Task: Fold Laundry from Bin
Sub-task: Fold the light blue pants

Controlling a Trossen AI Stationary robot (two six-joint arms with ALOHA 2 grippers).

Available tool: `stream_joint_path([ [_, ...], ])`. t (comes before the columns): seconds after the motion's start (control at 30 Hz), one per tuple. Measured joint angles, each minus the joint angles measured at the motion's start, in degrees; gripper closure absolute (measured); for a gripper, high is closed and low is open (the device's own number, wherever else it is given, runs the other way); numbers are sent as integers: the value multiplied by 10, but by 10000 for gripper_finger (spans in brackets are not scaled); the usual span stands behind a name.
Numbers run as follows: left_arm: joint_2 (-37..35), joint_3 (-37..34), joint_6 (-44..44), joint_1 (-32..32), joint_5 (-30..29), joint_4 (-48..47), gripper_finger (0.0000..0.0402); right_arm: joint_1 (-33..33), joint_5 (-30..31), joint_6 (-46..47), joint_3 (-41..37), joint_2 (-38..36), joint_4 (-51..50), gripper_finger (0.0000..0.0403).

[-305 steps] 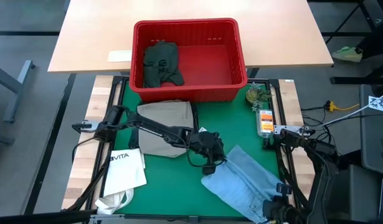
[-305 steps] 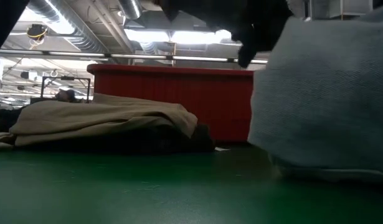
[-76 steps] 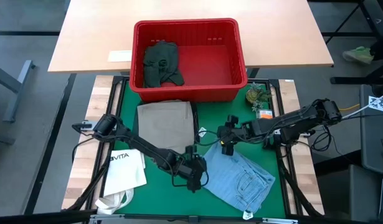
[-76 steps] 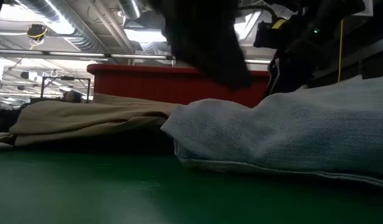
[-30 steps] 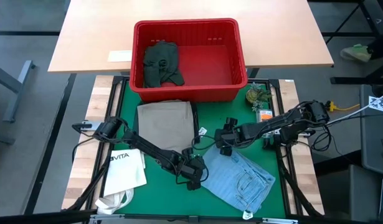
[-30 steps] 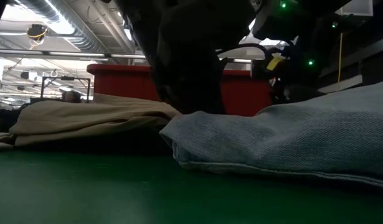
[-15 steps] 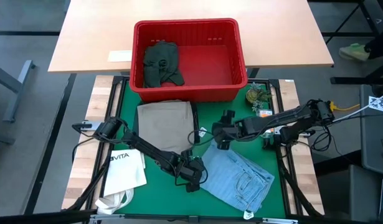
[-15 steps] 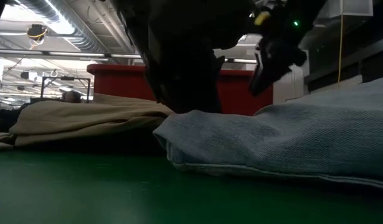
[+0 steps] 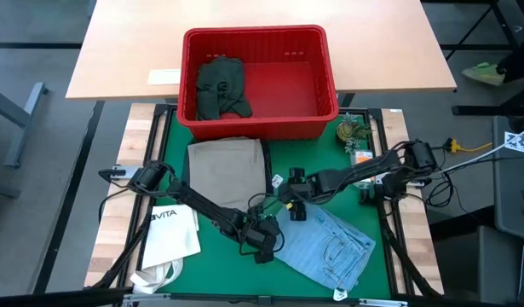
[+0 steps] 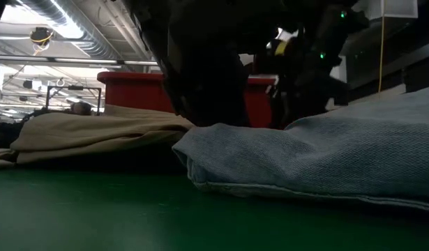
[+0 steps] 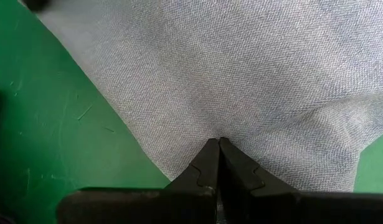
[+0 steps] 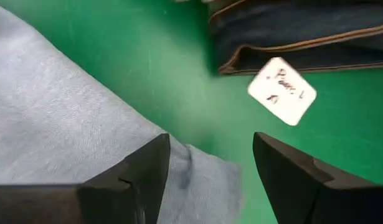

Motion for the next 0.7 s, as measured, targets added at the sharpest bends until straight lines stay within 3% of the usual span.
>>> stream_joint_path([
  [0.7, 1, 1, -32, -33, -15, -25, 401, -3, 96, 63, 2, 17, -79, 171],
])
